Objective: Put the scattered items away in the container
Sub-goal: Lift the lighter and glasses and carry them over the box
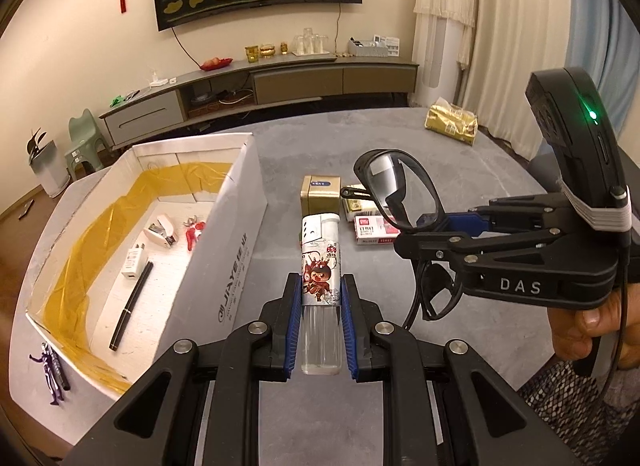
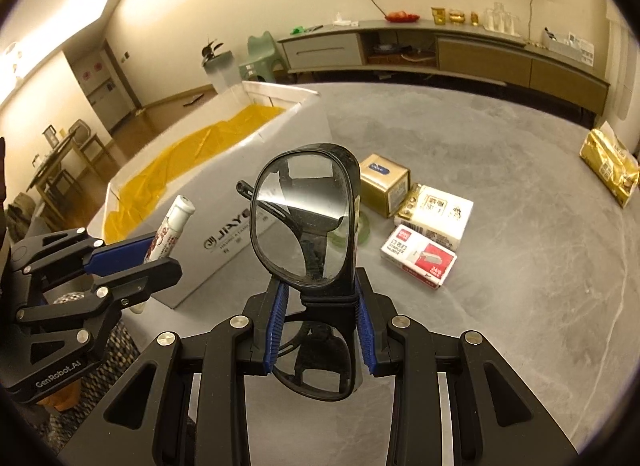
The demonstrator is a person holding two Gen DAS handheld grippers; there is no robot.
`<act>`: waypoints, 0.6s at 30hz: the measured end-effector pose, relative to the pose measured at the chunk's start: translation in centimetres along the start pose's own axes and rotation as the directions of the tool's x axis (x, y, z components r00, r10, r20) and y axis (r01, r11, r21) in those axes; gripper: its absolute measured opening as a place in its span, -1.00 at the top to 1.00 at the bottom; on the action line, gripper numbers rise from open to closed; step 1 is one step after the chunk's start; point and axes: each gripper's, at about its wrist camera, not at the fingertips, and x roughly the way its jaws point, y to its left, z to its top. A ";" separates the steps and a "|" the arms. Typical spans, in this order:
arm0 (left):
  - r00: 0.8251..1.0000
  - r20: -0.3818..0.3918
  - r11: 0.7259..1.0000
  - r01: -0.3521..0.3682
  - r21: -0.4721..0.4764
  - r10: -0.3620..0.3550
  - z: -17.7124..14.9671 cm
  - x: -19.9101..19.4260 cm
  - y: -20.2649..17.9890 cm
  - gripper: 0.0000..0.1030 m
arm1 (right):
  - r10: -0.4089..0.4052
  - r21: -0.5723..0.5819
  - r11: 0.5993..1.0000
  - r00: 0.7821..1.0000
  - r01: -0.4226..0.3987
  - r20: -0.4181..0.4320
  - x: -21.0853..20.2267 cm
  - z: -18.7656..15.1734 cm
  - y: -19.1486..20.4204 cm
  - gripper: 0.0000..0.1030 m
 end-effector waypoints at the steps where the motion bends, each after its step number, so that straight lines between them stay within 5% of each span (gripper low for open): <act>1: 1.000 0.005 1.000 0.001 -0.005 -0.001 0.0 -0.2 0.2 0.61 | 0.001 -0.001 1.000 1.000 -0.001 0.007 -0.2 0.0 0.3 0.34; 18: 0.997 0.074 0.996 0.039 -0.084 -0.033 0.0 -3.1 4.2 0.61 | -0.010 0.009 1.000 1.000 0.010 0.023 -1.0 0.8 3.2 0.34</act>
